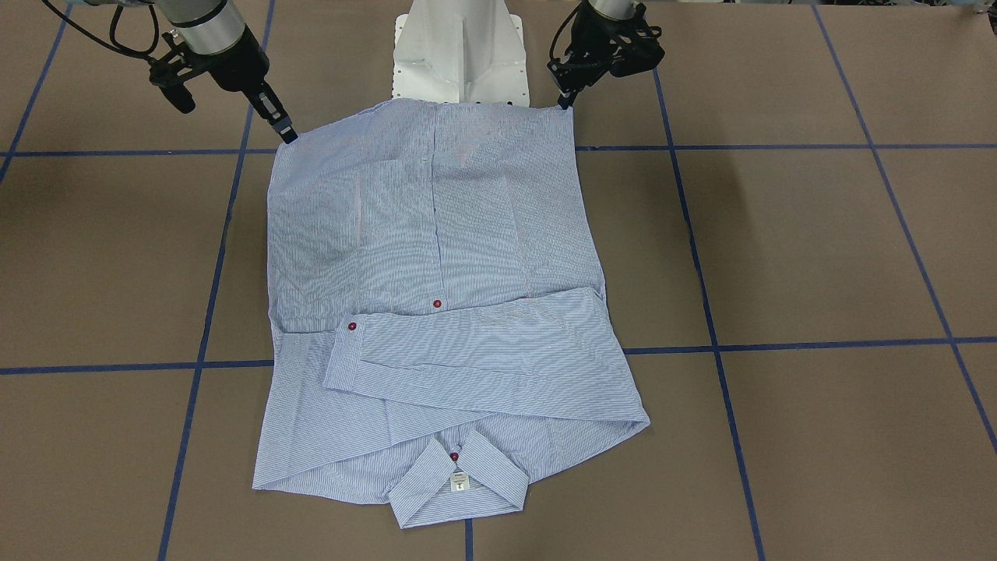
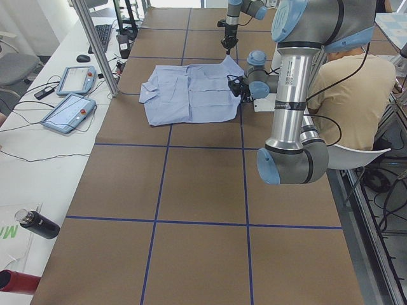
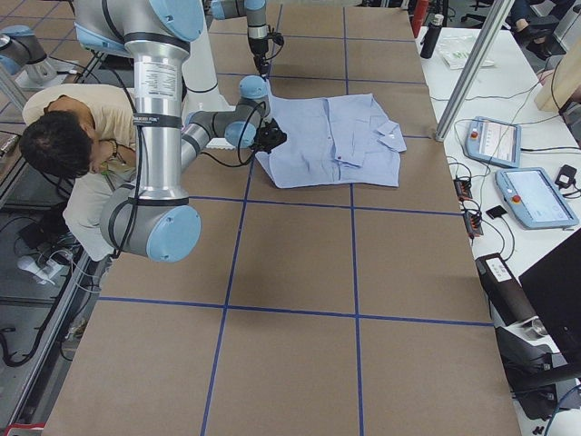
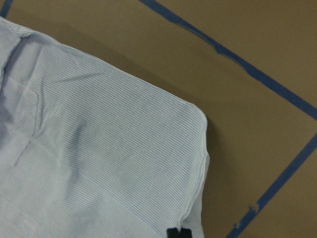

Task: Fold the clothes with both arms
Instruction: 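Lift the hem with both grippers and fold it toward the collar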

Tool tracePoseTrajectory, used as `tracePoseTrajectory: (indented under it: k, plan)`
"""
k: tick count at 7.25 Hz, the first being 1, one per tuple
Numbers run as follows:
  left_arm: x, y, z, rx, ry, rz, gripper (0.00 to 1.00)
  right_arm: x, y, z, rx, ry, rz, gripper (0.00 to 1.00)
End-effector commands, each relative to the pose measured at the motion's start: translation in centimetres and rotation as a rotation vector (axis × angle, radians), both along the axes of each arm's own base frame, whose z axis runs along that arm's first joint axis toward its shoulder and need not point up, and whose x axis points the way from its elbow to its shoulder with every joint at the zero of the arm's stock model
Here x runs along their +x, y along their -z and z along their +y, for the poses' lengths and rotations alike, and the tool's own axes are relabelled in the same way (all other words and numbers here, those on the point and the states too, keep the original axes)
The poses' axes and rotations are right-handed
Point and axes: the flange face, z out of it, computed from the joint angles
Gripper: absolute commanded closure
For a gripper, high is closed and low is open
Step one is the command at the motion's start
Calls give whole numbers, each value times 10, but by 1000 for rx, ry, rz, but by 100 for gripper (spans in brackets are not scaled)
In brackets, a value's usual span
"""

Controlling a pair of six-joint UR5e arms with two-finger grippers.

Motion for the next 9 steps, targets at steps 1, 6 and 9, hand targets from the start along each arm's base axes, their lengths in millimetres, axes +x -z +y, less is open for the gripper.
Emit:
tracePoseTrajectory:
  k: [1,6,9]
  plan:
    - [-26,1,-45,54,4,-3,100,23,3,-36,8,-35,-14,100]
    - [-63,-6,-170,170,78,-66,100,35,46,-177,60,-57,93,100]
    - [-67,2,-267,208,131,-107,100,24,41,-249,102,-35,177,100]
